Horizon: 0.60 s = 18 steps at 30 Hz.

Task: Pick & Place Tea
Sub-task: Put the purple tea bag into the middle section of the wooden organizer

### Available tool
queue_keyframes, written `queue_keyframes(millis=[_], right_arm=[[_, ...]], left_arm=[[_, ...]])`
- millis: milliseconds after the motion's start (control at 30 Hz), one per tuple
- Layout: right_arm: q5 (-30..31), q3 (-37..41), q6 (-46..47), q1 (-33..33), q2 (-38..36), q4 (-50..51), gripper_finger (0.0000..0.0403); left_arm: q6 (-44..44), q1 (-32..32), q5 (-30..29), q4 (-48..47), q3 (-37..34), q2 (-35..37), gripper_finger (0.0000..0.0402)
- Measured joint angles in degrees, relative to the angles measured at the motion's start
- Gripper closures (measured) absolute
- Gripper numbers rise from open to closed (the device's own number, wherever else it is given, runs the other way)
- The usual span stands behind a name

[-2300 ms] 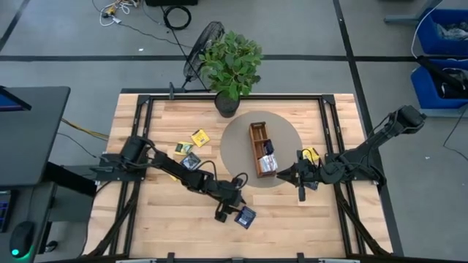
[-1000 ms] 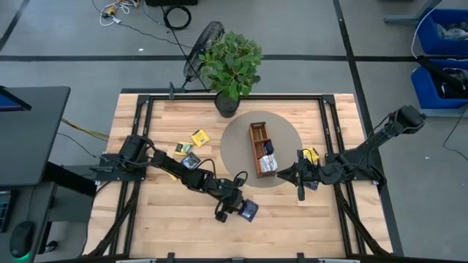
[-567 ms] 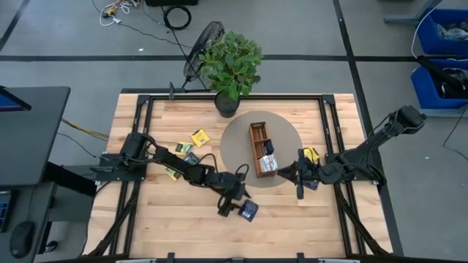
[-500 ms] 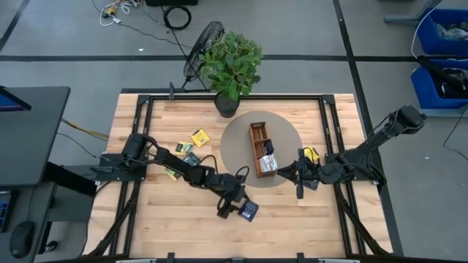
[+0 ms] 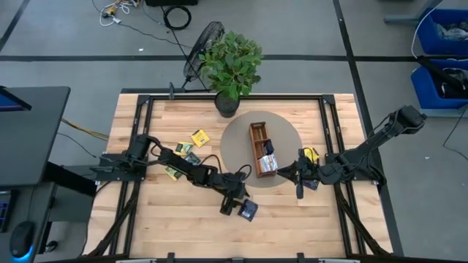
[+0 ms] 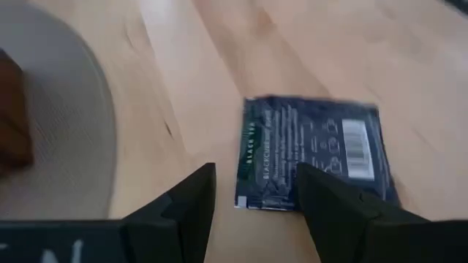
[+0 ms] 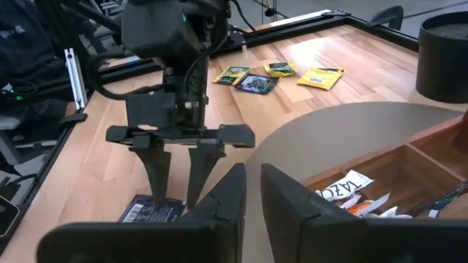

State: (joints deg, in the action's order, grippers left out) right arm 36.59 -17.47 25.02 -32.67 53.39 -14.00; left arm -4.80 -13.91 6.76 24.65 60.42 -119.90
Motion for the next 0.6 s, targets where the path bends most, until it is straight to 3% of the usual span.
queue_keyframes(millis=[267, 367, 500, 600], right_arm=[[0.01, 0.00, 0.00, 0.00, 0.00, 0.02, 0.0350], [0.01, 0.00, 0.00, 0.00, 0.00, 0.02, 0.0350], [0.01, 0.00, 0.00, 0.00, 0.00, 0.02, 0.0350], [0.01, 0.00, 0.23, 0.00, 0.00, 0.02, 0.0350]], left_arm=[[-0.30, -0.39, 0.60, -1.08, 0.15, -0.90, 0.0219], [-0.66, -0.74, 0.59, -1.19, 0.15, -0.96, 0.0264], [-0.35, -0.76, 1.02, -2.08, 0.17, -0.96, 0.0366], [-0.17, -0.72, 1.08, -2.33, 0.17, -0.96, 0.0391]])
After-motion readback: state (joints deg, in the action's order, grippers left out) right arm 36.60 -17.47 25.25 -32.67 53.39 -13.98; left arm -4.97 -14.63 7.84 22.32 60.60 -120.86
